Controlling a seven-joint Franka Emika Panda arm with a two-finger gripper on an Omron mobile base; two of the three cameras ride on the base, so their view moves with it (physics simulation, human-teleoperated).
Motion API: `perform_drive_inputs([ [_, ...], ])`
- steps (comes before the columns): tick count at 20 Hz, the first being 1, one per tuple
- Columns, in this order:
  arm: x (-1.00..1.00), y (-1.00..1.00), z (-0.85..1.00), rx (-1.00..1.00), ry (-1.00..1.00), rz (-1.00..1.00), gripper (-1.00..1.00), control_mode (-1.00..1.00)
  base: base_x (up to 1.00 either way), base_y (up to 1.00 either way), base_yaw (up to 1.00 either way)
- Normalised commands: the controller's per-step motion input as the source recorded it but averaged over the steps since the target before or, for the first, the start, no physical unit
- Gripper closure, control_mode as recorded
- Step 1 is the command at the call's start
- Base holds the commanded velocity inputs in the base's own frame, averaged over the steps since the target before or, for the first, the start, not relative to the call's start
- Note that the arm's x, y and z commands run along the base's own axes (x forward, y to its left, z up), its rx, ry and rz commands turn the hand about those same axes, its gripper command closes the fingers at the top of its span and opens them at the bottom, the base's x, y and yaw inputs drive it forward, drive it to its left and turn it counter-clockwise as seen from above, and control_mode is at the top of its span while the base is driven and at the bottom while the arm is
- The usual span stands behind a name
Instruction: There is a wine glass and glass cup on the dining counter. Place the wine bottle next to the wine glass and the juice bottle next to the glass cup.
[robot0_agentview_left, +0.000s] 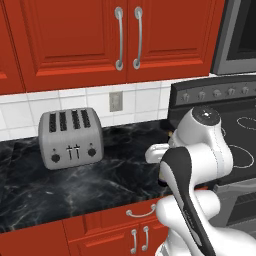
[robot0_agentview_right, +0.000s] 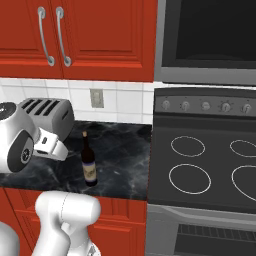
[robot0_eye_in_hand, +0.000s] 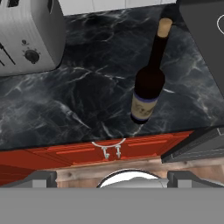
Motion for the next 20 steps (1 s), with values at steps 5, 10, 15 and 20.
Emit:
perform_drive_inputs([
  [5,-0.03,0.05,0.03,0.0,-0.05,-0.02,-1.0,-1.0,-0.14,0.11,-0.01],
  [10,-0.09,0.27,0.17,0.0,-0.24,-0.26,-1.0,-1.0,0.0,0.0,0.0],
  [15,-0.03,0.32,0.12,-0.02,-0.12,-0.4,-1.0,-1.0,0.0,0.0,0.0],
  [20,-0.03,0.19,0.0,-0.01,-0.02,-0.38,-1.0,-1.0,0.0,0.0,0.0],
])
